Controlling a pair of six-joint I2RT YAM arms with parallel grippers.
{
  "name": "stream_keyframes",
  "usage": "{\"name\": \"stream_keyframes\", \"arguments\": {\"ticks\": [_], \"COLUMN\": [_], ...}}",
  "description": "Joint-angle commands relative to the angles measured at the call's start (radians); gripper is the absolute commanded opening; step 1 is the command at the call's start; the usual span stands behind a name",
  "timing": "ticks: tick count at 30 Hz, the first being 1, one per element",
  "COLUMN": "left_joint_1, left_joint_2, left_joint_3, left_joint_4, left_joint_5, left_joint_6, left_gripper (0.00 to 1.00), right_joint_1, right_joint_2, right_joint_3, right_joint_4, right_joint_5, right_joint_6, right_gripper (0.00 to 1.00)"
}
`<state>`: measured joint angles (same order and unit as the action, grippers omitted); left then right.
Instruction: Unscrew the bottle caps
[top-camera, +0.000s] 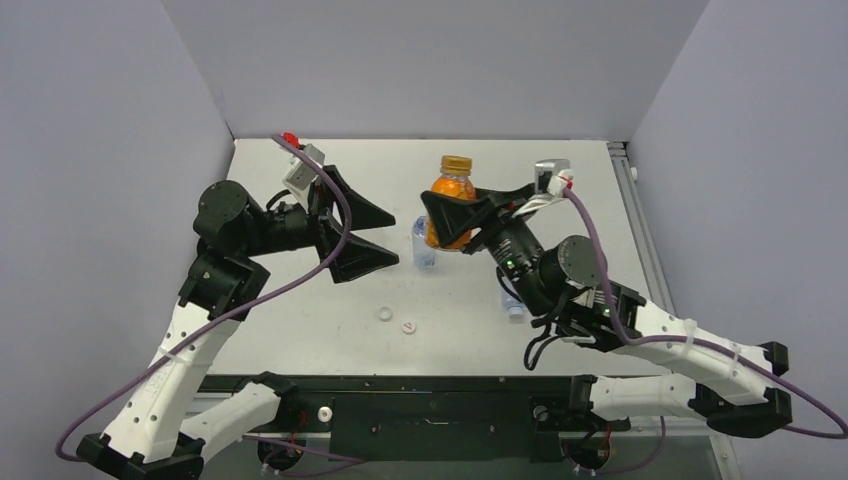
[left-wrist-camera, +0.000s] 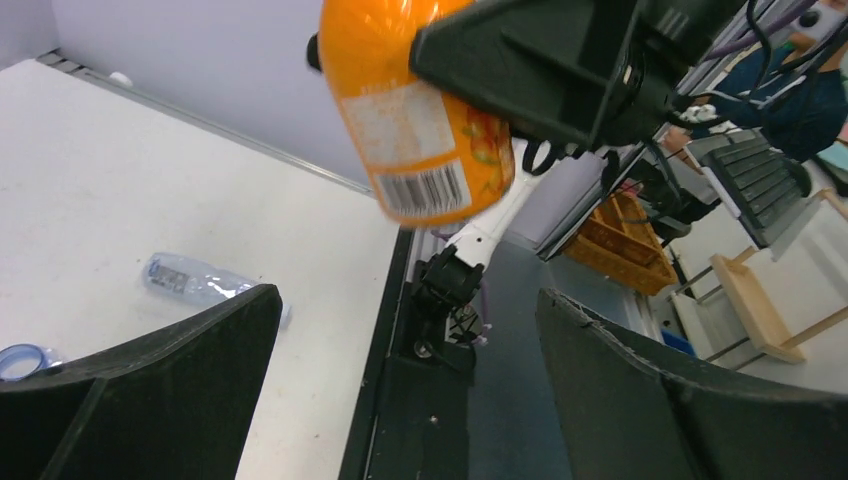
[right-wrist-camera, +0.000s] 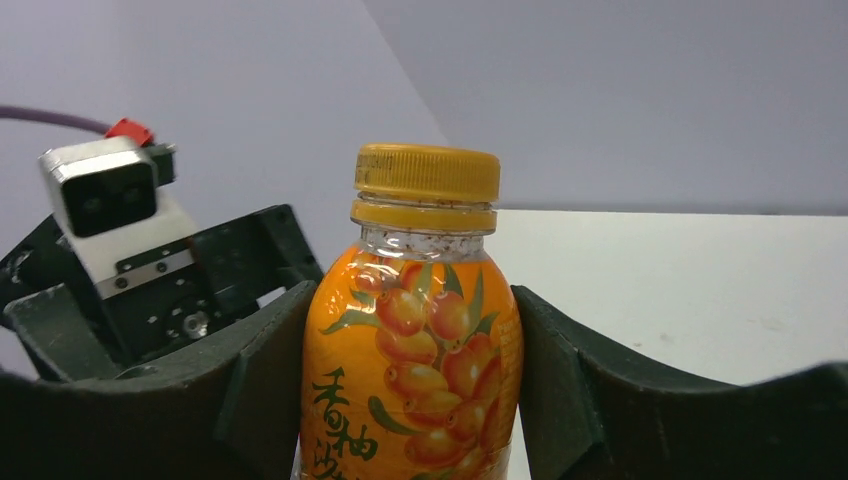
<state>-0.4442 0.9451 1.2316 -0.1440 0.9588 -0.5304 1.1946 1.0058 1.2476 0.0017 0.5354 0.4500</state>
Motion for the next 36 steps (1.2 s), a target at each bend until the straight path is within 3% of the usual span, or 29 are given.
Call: {"name": "stream_keyframes", "arguments": {"ticks": [1, 12, 24, 27, 30, 31, 34, 36], "left_joint_1": [-0.019, -0.022, -0.019, -0.019, -0.017, -0.013, 0.011, 0.027], "left_joint_2": [0.009, -0.005, -0.021, -0.022, -0.028, -0.029, -0.032, -0.036], "left_joint_3": [0.076, 0.096, 0.081, 0.081, 0.084, 0.085, 0.086, 0.079], "left_joint_4": [0.184, 0.189, 0.173, 0.156, 0.148, 0.146, 0.153, 0.158], "left_joint_5": [0.034, 0.1, 0.084, 0.092, 0.08, 0.076, 0.077, 0.081], "left_joint_6": [-0.186, -0.241, -0.213, -0.19, -0.166, -0.16, -0.156, -0.149], "left_gripper": [0.97, 0.97, 1.0, 0.85, 0.55, 0.49, 0.31, 0.23], "right_joint_1": [0.083, 0.149, 0.181, 0.188, 0.188, 0.188, 0.189, 0.189], "right_joint_2": [0.111, 0.211, 0.301, 0.312, 0.321, 0.322, 0.317, 0.301], "right_joint_3": [0.07, 0.102, 0.118, 0.123, 0.122, 0.124, 0.129, 0.14], "right_joint_4": [0.196, 0.467, 0.588, 0.603, 0.603, 0.589, 0.55, 0.479], "right_joint_5": [-0.004, -0.109, -0.164, -0.169, -0.209, -0.218, -0.259, -0.268], "right_joint_6": [-0.144, -0.205, -0.209, -0.225, -0.227, -0.227, -0.22, -0.217], "right_gripper": [0.29, 0.27, 0.16, 0.14, 0.14, 0.14, 0.22, 0.34]}}
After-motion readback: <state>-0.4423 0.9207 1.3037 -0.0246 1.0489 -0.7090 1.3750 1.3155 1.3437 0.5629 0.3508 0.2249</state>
